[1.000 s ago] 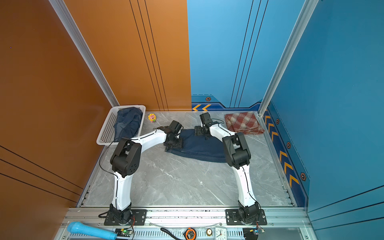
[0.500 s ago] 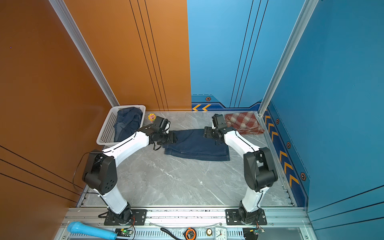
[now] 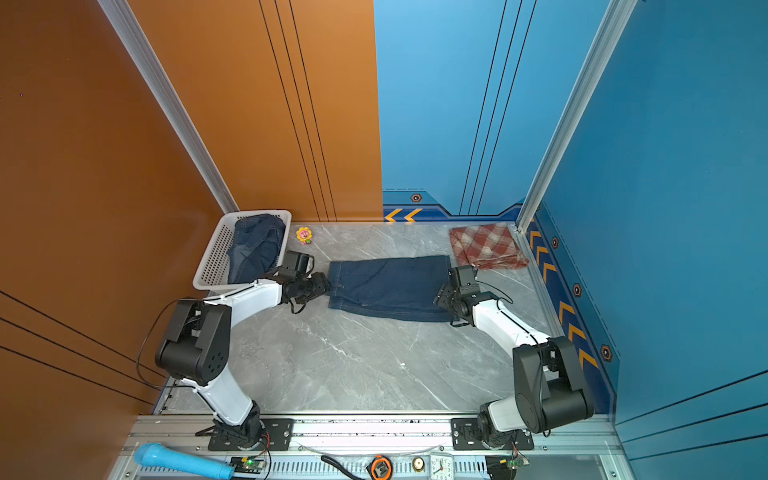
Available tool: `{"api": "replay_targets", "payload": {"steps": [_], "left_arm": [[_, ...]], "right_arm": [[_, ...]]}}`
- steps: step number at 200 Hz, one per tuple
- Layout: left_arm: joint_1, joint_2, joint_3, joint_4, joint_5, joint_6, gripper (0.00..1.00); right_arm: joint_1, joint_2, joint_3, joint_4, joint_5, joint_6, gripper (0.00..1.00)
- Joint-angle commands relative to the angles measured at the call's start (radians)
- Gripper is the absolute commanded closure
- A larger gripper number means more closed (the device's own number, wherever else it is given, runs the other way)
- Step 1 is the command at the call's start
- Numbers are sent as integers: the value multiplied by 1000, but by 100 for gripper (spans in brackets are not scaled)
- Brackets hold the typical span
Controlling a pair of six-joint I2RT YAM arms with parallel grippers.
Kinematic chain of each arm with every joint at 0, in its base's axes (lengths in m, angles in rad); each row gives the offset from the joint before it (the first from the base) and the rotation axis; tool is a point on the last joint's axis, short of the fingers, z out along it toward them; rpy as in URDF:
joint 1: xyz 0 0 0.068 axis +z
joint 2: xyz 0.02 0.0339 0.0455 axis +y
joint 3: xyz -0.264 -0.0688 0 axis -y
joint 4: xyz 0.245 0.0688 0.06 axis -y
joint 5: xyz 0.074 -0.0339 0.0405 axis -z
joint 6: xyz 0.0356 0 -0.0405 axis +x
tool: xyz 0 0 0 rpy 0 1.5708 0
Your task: Fold and stack the skirts
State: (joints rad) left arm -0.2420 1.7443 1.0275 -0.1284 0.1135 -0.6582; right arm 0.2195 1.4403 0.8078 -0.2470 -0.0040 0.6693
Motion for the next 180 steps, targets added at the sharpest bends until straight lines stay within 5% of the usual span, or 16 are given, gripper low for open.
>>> {"api": "replay_targets", "payload": {"steps": [1, 31, 80, 144, 180], "left_arm": [[11, 43, -20, 85, 26, -19, 36], [9, 89, -17, 113, 30, -19, 36], [-11, 136, -5, 147, 29, -18, 40], [-22, 107, 47, 134, 58, -17, 95], [-34, 75, 122, 48, 42, 1, 100]], "right_arm": [[-17, 27, -19, 60, -35, 30, 26], [-32, 73, -20, 118, -45, -5, 29], [-38, 159, 2, 182, -67, -39, 49], [-65, 169, -3, 245, -120, -44, 94], [-74, 159, 35, 233, -122, -62, 100]]}}
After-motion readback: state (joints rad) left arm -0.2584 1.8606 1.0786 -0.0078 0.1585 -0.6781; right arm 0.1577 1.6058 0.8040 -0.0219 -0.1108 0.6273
